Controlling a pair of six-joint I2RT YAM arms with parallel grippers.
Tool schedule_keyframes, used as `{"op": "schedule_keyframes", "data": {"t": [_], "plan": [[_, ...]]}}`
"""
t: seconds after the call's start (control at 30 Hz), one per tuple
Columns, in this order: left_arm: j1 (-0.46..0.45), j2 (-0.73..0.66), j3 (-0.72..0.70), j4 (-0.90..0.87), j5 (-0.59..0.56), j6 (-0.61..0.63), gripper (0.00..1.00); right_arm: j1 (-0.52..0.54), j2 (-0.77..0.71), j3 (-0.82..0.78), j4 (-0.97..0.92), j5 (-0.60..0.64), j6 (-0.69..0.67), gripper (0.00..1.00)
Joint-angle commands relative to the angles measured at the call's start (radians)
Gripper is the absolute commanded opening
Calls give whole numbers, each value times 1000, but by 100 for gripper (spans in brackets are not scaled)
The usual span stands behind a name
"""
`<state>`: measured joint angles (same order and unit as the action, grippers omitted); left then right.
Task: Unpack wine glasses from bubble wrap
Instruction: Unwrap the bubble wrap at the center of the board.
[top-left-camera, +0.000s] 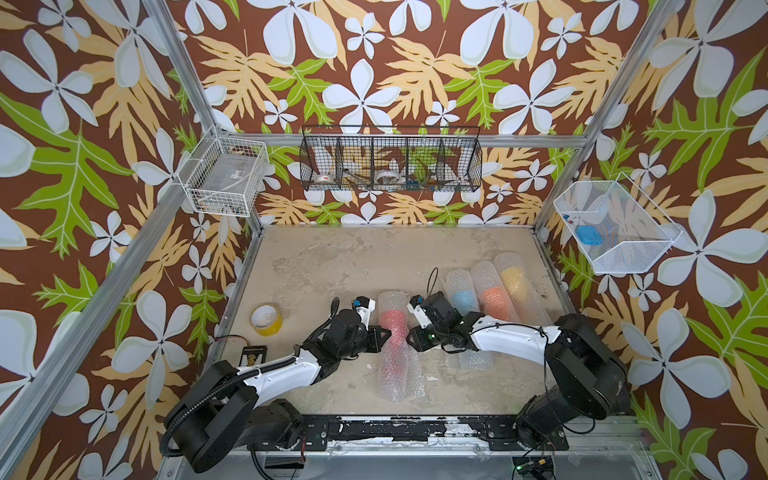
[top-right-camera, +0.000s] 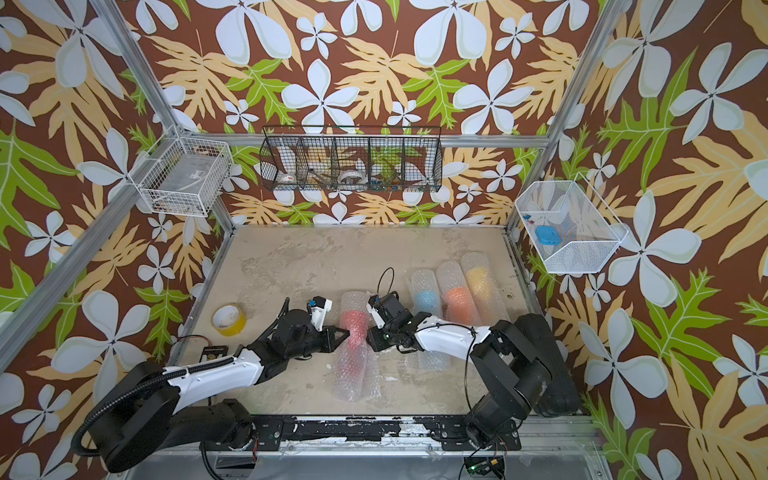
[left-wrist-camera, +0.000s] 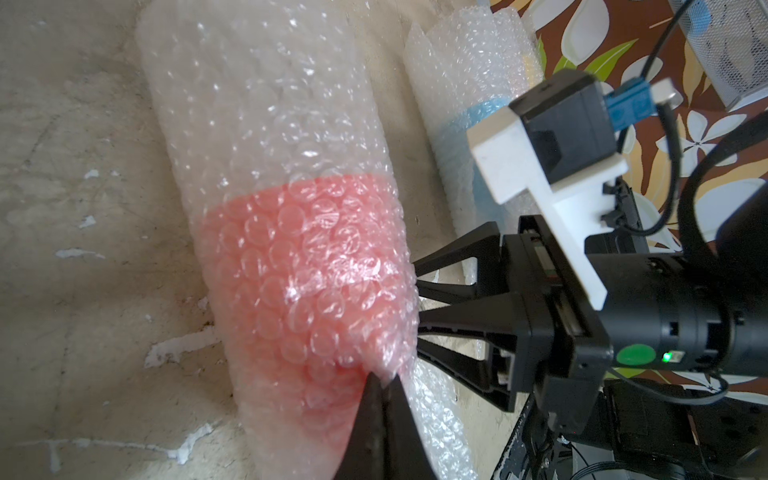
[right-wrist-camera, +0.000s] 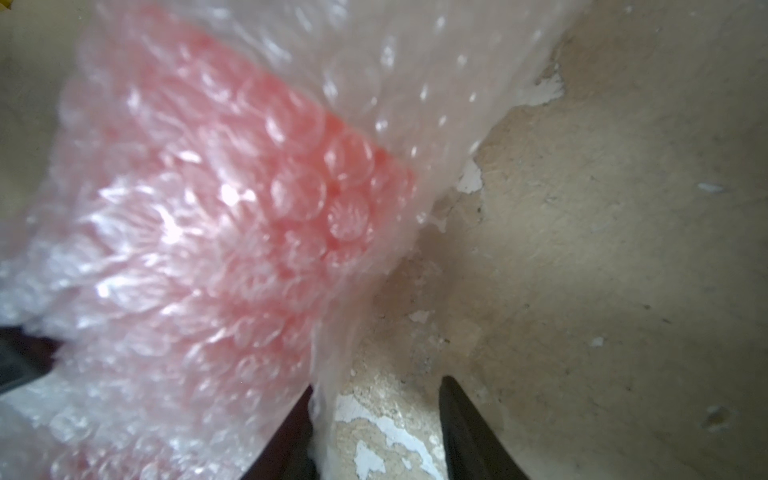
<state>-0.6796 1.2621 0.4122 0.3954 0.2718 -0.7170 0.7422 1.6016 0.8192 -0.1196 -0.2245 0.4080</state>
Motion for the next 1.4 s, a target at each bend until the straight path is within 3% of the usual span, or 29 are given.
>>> {"op": "schedule_keyframes", "data": {"t": [0.0,0.13,0.5,0.53,0.6,0.63,0.8,1.03,1.37], "plan": [[-1,8,-3,39,17,-10,0,2,14,1,71,-51,-2,47],[-2,8,-6,42,18,-7,0,0,38,15,95,-68,-6,46],[-1,-15,-15,26,-6,6,0,0,4,5,106,-47,-43,13],[-1,-18,-13,23,-7,7,4,0,-3,2,105,-45,-47,12],[-1,-18,-9,20,-8,12,25,0,-20,-3,104,-38,-53,9],[-1,-18,-5,18,-5,17,33,0,-29,-7,105,-38,-54,9],[-1,-27,25,-15,-16,37,43,2,-68,-20,106,-39,-46,7],[-1,-42,64,-70,-27,64,49,8,-95,-7,74,-11,-44,6],[-44,-134,157,-292,-246,169,49,11,-94,30,26,25,-37,7]]}}
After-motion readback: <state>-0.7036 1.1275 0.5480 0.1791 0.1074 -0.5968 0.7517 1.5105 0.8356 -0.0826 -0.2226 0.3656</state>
